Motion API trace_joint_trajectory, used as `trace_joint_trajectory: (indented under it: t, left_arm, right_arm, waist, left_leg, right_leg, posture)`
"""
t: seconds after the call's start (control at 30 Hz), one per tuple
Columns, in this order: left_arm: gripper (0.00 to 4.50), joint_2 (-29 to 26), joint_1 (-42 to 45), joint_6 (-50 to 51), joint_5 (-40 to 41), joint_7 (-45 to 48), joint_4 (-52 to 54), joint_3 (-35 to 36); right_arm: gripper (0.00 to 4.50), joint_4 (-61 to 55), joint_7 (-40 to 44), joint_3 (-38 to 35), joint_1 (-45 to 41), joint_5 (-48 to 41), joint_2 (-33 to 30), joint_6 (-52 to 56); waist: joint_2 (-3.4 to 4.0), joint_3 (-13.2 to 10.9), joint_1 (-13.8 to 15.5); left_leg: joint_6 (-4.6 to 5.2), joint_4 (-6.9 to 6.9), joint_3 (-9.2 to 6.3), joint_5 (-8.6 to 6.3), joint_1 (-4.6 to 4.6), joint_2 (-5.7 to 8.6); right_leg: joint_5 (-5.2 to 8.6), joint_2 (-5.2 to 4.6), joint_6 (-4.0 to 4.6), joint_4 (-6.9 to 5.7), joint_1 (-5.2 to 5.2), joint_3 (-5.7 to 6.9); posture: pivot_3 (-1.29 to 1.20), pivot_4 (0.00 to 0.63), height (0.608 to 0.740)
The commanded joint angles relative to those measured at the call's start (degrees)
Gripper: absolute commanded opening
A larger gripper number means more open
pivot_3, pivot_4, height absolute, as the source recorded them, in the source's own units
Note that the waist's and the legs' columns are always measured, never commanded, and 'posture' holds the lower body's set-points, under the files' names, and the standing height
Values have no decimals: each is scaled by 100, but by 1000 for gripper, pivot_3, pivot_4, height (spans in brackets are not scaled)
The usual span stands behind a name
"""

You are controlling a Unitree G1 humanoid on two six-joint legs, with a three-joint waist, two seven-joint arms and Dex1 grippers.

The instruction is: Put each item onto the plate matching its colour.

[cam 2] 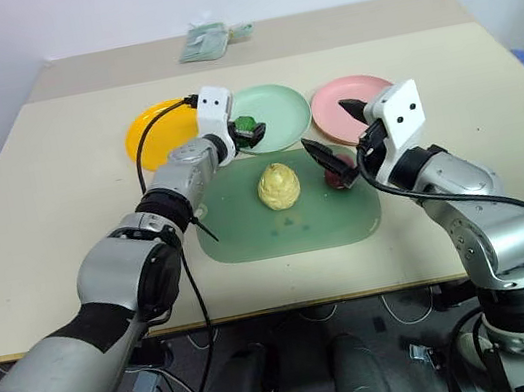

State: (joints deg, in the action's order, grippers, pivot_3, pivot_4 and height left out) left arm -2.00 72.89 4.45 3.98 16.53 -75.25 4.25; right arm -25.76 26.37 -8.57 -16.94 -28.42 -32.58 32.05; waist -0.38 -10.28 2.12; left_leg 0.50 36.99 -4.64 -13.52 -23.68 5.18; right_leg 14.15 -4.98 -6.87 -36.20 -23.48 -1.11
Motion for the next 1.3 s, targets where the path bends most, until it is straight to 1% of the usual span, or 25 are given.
trace_joint_trajectory:
  t: [0.03,0.1,0.13,0.2,0.23,0.3,0.37,0.43,0.53,0.7,0.83,1.0,1.13,1.3]
  left_arm:
    - [4468,-93,221,-187,82,268,407,127]
    - [4468,-140,148,-226,103,470,636,115]
    - [4468,-182,-37,-160,170,716,1081,90]
    - [4468,-313,-592,22,181,1039,2272,-64]
    - [4468,-412,-1017,86,299,1400,3095,-151]
    - [4468,-683,-1775,930,767,2037,4686,-250]
    - [4468,-1081,-2498,1867,1334,2532,6222,-306]
    - [4468,-1443,-2983,2431,1637,2775,7163,-361]
    - [4468,-1902,-3398,3165,2112,3133,7925,-365]
    - [4468,-2324,-3572,3597,2426,3475,8307,-474]
    - [4468,-2508,-3660,3295,2138,3761,8138,-917]
    - [4468,-2252,-3426,2673,1579,3828,7376,-1533]
    - [4468,-1940,-3173,2543,1346,3648,7004,-1688]
    - [4468,-1649,-2981,2288,1062,3557,6668,-1825]
  right_arm:
    - [4500,-379,-38,-115,5,-113,18,51]
    - [4500,-443,-53,-133,29,-140,13,115]
    - [4500,-505,-60,-170,72,-172,-2,168]
    - [4500,-656,-76,-276,192,-267,-38,272]
    - [4500,-756,-73,-355,290,-333,-63,317]
    - [4500,-963,-30,-518,537,-445,-125,372]
    - [4500,-1254,60,-777,905,-656,-205,471]
    - [4500,-1519,163,-1019,1269,-880,-292,545]
    - [4500,-1880,353,-1360,1890,-1217,-405,609]
    - [4500,-2290,384,-1838,2736,-1539,-435,613]
    - [4500,-2505,282,-1922,3200,-1614,-351,520]
    - [4500,-2654,83,-1897,3456,-1573,-241,403]
    - [4500,-2804,98,-2079,3856,-1644,-198,305]
    - [4500,-3042,256,-2383,4630,-1677,-102,84]
  waist:
    - [0,0,3]
    - [0,0,1]
    - [1,0,-2]
    - [4,3,-16]
    - [5,3,-26]
    - [8,5,-106]
    - [9,5,-158]
    - [9,4,-165]
    - [11,6,-118]
    - [11,6,-106]
    - [11,6,-132]
    - [12,7,-112]
    - [9,5,-59]
    - [11,6,8]
  left_leg:
    - [0,1,0,0,0,0]
    - [0,1,0,0,-2,0]
    - [0,1,0,0,-2,0]
    - [0,0,-1,0,-2,-1]
    - [0,-3,0,0,-2,-2]
    - [-2,-9,1,0,-1,-3]
    - [-9,-15,0,4,-2,-5]
    - [-5,-15,0,2,-4,-8]
    - [0,-8,-7,-1,-4,-9]
    - [6,9,-16,-5,12,-6]
    - [9,-1,-14,-7,12,-8]
    - [9,2,-11,-7,14,-8]
    - [13,4,-11,-9,11,-7]
    - [14,3,-7,-10,11,-9]
  right_leg:
    - [0,0,0,0,0,1]
    - [0,0,0,0,0,1]
    - [0,0,0,0,0,0]
    - [0,0,0,0,0,0]
    - [0,-1,0,0,-1,-4]
    - [0,-2,1,0,-4,-13]
    - [0,-2,1,1,-8,-17]
    - [0,-4,2,0,-12,-23]
    - [0,-4,4,0,-6,-22]
    - [1,-6,5,8,27,-13]
    - [2,-6,5,8,21,-14]
    - [2,-8,5,9,24,-14]
    - [2,-12,4,13,24,-13]
    - [2,-10,4,13,23,-14]
  posture:
    - [0,150,740]
    - [0,150,740]
    - [0,150,740]
    - [0,150,740]
    - [0,150,740]
    - [0,150,740]
    - [0,150,740]
    - [0,150,740]
    - [0,150,740]
    - [0,150,740]
    - [0,150,740]
    - [0,150,740]
    - [0,150,740]
    - [0,150,740]
